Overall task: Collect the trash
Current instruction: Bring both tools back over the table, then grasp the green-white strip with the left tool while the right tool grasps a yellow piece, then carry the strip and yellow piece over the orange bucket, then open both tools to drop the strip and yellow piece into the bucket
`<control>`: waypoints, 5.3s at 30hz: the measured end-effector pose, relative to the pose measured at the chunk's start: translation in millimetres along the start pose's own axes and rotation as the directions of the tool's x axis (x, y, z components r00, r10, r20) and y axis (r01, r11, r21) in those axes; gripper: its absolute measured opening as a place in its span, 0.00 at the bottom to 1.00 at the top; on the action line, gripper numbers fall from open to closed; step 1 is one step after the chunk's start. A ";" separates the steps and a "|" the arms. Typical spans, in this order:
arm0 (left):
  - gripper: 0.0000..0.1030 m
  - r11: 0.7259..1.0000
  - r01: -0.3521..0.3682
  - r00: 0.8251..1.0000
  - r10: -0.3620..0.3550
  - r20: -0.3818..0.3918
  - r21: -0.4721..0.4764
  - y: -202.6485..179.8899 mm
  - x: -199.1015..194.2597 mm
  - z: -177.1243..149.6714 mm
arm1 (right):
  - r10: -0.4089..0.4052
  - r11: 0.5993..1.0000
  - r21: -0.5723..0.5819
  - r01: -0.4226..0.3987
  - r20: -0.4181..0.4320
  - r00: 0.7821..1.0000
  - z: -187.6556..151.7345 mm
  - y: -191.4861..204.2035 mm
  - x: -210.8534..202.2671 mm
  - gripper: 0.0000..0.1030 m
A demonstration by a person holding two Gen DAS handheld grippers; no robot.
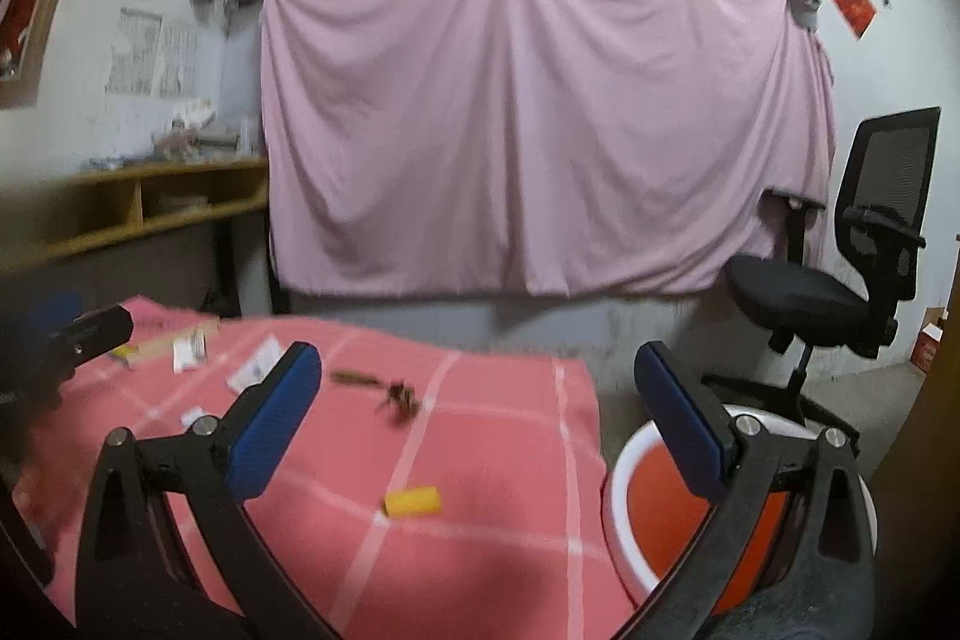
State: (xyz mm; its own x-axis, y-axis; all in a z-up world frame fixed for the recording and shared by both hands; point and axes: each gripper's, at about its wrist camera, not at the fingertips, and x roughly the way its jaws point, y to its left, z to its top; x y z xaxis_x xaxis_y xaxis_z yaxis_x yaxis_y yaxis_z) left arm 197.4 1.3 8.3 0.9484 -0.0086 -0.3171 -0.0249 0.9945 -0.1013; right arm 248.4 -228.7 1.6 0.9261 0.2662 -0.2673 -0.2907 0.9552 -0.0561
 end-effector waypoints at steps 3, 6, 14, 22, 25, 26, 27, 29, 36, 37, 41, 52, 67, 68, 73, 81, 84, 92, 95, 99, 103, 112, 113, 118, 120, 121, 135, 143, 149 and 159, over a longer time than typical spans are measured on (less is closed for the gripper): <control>0.99 1.000 0.013 0.997 -0.013 -0.077 0.005 -1.9 12.9 -4.4 | 0.017 1.000 0.015 -0.015 -0.089 0.996 -6.6 -5.0 13.5 1.00; 0.99 1.000 0.030 0.988 -0.028 -0.152 0.009 -5.5 25.6 -8.4 | 0.042 0.999 0.034 -0.037 -0.175 0.984 -14.6 -9.1 27.1 1.00; 0.98 0.997 0.075 0.938 -0.072 -0.339 -0.004 -8.0 66.6 -19.0 | 0.123 0.991 0.086 -0.100 -0.342 0.932 -33.9 -12.5 54.6 1.00; 0.89 0.993 0.083 0.891 -0.113 -0.440 -0.088 -2.5 96.6 -25.0 | 0.155 0.988 0.046 -0.149 -0.431 0.889 -44.2 4.2 69.6 1.00; 0.85 0.993 0.082 0.884 -0.112 -0.453 -0.086 -2.0 100.8 -22.6 | 0.160 0.986 0.037 -0.161 -0.446 0.880 -45.4 7.6 72.1 1.00; 0.85 0.993 0.084 0.884 -0.112 -0.455 -0.082 -2.6 101.8 -22.0 | 0.162 0.986 0.037 -0.164 -0.452 0.877 -46.2 8.4 73.3 1.00; 0.85 0.993 0.087 0.883 -0.114 -0.456 -0.078 -3.2 102.7 -21.5 | 0.165 0.985 0.038 -0.166 -0.456 0.875 -46.7 8.7 74.2 1.00; 0.84 0.993 0.093 0.877 -0.115 -0.467 -0.071 -5.0 105.2 -20.7 | 0.172 0.984 0.044 -0.171 -0.460 0.871 -47.2 8.9 75.2 1.00; 0.72 0.996 0.087 0.870 -0.090 -0.485 -0.028 -10.0 111.1 -24.0 | 0.182 0.982 0.050 -0.180 -0.470 0.863 -47.6 11.5 77.9 0.97; 0.69 0.996 0.087 0.870 -0.088 -0.484 -0.025 -10.0 110.9 -24.6 | 0.184 0.982 0.049 -0.182 -0.471 0.863 -47.5 11.9 78.2 0.96; 0.65 0.996 0.092 0.872 -0.090 -0.481 -0.018 -9.9 109.5 -26.6 | 0.183 0.982 0.046 -0.183 -0.475 0.861 -47.4 13.3 78.4 0.94; 0.57 0.991 0.128 0.875 -0.129 -0.467 -0.035 -11.7 102.7 -27.1 | 0.184 0.982 0.049 -0.183 -0.473 0.862 -47.3 14.6 78.1 0.94; 0.57 0.977 0.211 0.938 -0.213 -0.273 -0.037 -21.7 56.8 -12.7 | 0.194 0.980 0.029 -0.196 -0.350 0.916 -34.1 17.9 56.3 0.94; 0.57 0.977 0.211 0.944 -0.211 -0.254 -0.030 -23.2 53.0 -11.5 | 0.192 0.981 0.025 -0.195 -0.333 0.923 -32.9 17.5 53.1 0.94; 0.57 0.981 0.193 0.971 -0.192 -0.139 -0.009 -29.7 32.7 -4.7 | 0.169 0.985 0.010 -0.170 -0.187 0.968 -20.2 14.2 29.6 0.94; 0.57 0.976 0.216 0.976 -0.216 0.019 -0.001 -51.2 10.0 20.2 | 0.093 0.995 0.026 -0.094 0.059 0.994 -0.3 0.1 -11.7 0.94; 0.57 0.971 0.240 0.969 -0.241 0.063 0.018 -63.3 3.3 32.9 | 0.048 0.997 0.057 -0.056 0.136 0.990 5.1 -11.3 -25.9 0.94; 0.57 0.940 0.322 0.937 -0.333 0.109 0.112 -117.8 -3.0 57.7 | -0.109 0.983 0.173 0.068 0.243 0.964 14.4 -55.4 -57.4 0.94; 0.57 0.923 0.358 0.920 -0.375 0.113 0.142 -141.5 -1.5 63.1 | -0.166 0.968 0.223 0.113 0.237 0.957 13.4 -76.4 -62.2 0.94; 0.57 0.900 0.398 0.902 -0.419 0.106 0.176 -173.9 2.9 69.5 | -0.226 0.946 0.282 0.159 0.223 0.948 11.7 -99.6 -67.4 0.94; 0.57 0.879 0.430 0.887 -0.454 0.085 0.205 -203.7 12.6 71.1 | -0.278 0.925 0.320 0.205 0.204 0.939 8.4 -116.0 -71.6 0.94; 0.57 0.845 0.501 0.862 -0.506 -0.026 0.187 -251.9 43.1 62.9 | -0.350 0.869 0.407 0.280 0.106 0.931 -6.7 -161.6 -70.8 0.94; 0.57 0.844 0.503 0.862 -0.504 -0.042 0.189 -256.2 45.8 62.1 | -0.356 0.861 0.418 0.290 0.088 0.930 -9.1 -166.6 -69.2 0.94; 0.57 0.828 0.524 0.852 -0.508 -0.127 0.199 -275.5 63.5 56.4 | -0.367 0.836 0.451 0.312 0.037 0.930 -16.6 -180.5 -66.8 0.94; 0.57 0.825 0.532 0.846 -0.509 -0.158 0.193 -282.5 70.5 52.5 | -0.368 0.831 0.458 0.317 0.024 0.929 -18.5 -183.8 -65.0 0.94; 0.57 0.822 0.537 0.842 -0.510 -0.175 0.187 -285.6 73.6 50.6 | -0.368 0.828 0.461 0.320 0.016 0.930 -19.6 -185.7 -64.1 0.94; 0.61 0.828 0.557 0.795 -0.508 -0.331 0.065 -294.9 107.3 40.7 | -0.352 0.808 0.489 0.328 -0.045 0.935 -26.3 -196.2 -57.9 0.95; 0.64 0.834 0.551 0.783 -0.512 -0.353 0.014 -286.3 114.1 41.7 | -0.353 0.805 0.493 0.329 -0.047 0.934 -26.5 -196.8 -58.4 0.96; 0.69 0.831 0.556 0.774 -0.527 -0.352 -0.021 -283.0 116.3 44.1 | -0.356 0.803 0.496 0.331 -0.047 0.933 -26.4 -198.0 -58.1 0.96; 0.69 0.851 0.523 0.812 -0.511 -0.282 -0.035 -270.4 109.9 51.1 | -0.362 0.808 0.487 0.333 -0.037 0.932 -26.7 -196.3 -60.1 0.96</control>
State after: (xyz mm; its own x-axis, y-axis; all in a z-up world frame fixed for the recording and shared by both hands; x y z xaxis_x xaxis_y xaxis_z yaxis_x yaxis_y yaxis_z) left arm 324.6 -263.3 49.1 0.6937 -0.5445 -0.4714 0.4641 0.8385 -0.2856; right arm 243.3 -435.7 3.0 0.9590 -0.1023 -0.2642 0.1904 0.9232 0.3338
